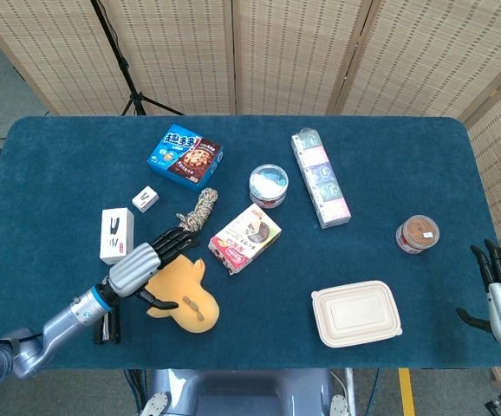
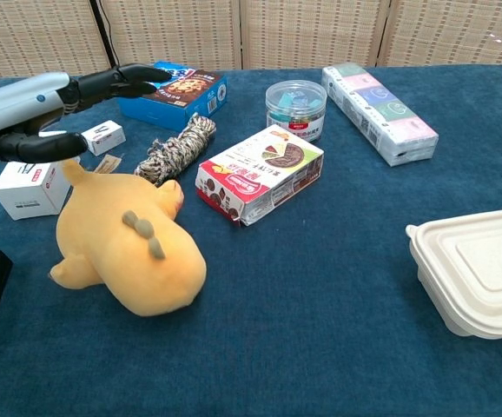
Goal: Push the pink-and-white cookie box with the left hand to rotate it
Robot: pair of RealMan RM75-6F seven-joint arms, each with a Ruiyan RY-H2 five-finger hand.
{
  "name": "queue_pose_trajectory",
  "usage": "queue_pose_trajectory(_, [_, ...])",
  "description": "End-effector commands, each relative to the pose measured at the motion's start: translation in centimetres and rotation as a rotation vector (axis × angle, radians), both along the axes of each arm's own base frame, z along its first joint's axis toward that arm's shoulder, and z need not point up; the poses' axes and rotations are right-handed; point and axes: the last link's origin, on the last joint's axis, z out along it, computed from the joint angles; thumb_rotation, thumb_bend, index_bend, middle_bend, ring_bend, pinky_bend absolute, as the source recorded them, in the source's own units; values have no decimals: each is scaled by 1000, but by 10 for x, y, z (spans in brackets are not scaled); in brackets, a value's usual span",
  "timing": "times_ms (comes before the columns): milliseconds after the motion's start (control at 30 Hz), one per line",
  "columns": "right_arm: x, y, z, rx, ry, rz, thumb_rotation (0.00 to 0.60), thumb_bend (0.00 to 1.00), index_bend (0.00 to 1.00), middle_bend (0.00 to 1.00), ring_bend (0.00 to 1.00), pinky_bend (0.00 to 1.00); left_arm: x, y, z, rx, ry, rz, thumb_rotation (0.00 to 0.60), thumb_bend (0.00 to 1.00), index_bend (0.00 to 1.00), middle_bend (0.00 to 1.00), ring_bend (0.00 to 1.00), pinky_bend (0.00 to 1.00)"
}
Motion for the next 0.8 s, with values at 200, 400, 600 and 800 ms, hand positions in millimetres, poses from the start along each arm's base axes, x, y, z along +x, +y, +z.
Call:
queue_pose_trajectory(200, [3,1,2,-4,-6,12,600,0,0,0,0,0,-16,-13,38,76,71,15,74,0,0,0,0,0])
queue_pose_trajectory(400, [8,2,2,-4,-12,34,600,0,0,0,0,0,-50,-32,84,221,197,119,380,0,0,0,0,0])
queue_pose_trajectory(600, [12,3,3,-3,-16,49,600,0,0,0,0,0,-75,-67,120,380,280,247,600,0,0,0,0,0])
queue_pose_trajectory(800, [17,4,4,-8,2,72,600,0,0,0,0,0,-88,-103,145,482,311,396,600,0,0,0,0,0])
